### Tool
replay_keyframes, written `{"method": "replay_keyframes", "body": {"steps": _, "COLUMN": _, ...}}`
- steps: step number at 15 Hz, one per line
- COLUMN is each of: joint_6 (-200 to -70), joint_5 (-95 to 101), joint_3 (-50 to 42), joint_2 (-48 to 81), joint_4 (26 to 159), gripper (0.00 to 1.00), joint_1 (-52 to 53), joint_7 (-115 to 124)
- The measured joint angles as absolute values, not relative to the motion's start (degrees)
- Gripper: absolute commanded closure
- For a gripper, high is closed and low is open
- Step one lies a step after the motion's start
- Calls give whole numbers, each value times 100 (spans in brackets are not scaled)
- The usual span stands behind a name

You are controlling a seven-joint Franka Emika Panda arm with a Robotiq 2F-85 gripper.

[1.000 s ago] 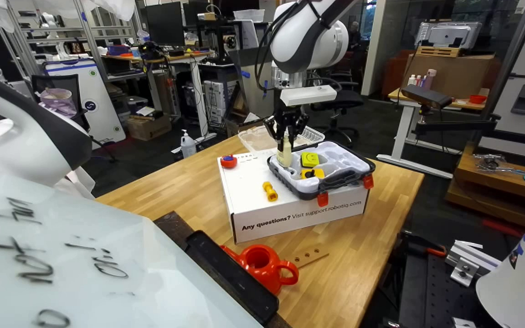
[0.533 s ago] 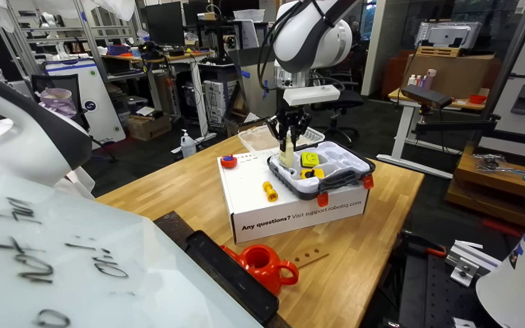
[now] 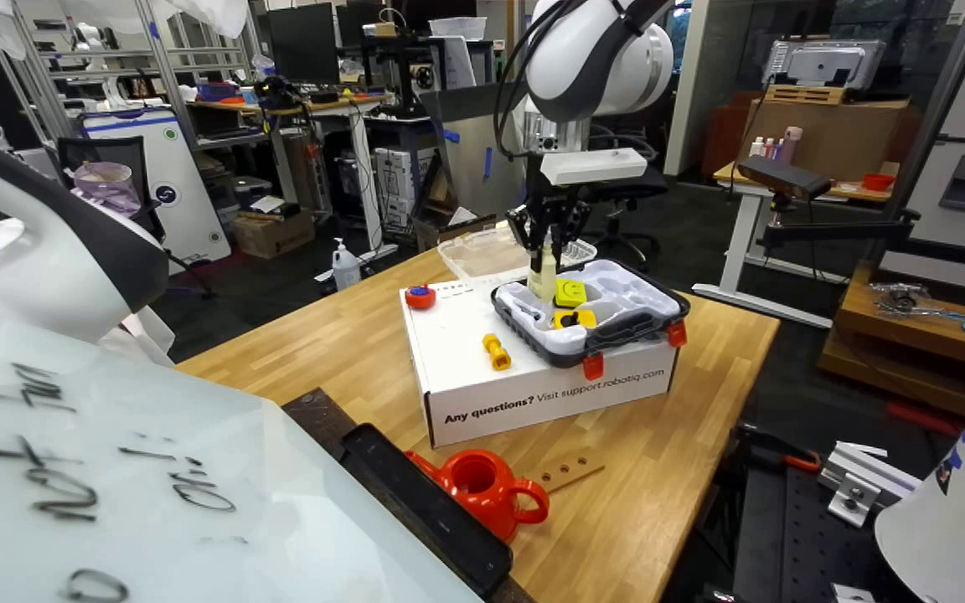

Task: Pick up the white bottle from the table and put it inside the white and black case

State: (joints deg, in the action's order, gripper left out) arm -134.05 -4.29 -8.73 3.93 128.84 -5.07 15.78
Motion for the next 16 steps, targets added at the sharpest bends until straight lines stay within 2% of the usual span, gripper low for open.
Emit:
{"method": "replay_keyframes", "body": {"steps": 2, "joint_6": -13405, "joint_5": -432, "joint_3": -869, "joint_2": 372, "joint_4": 12927, "gripper": 92, "joint_1": -507, "joint_7": 1578}}
{"method": "replay_keyframes", "body": {"steps": 3, "joint_6": -13405, "joint_5": -445, "joint_3": -864, "joint_2": 367, "joint_4": 12935, "gripper": 68, "joint_1": -507, "joint_7": 1573}}
{"method": "replay_keyframes", "body": {"steps": 15, "joint_6": -13405, "joint_5": -530, "joint_3": -852, "joint_2": 345, "joint_4": 12944, "gripper": 68, "joint_1": -506, "joint_7": 1495}}
{"method": "replay_keyframes", "body": {"steps": 16, "joint_6": -13405, "joint_5": -530, "joint_3": -852, "joint_2": 345, "joint_4": 12944, "gripper": 92, "joint_1": -506, "joint_7": 1494}}
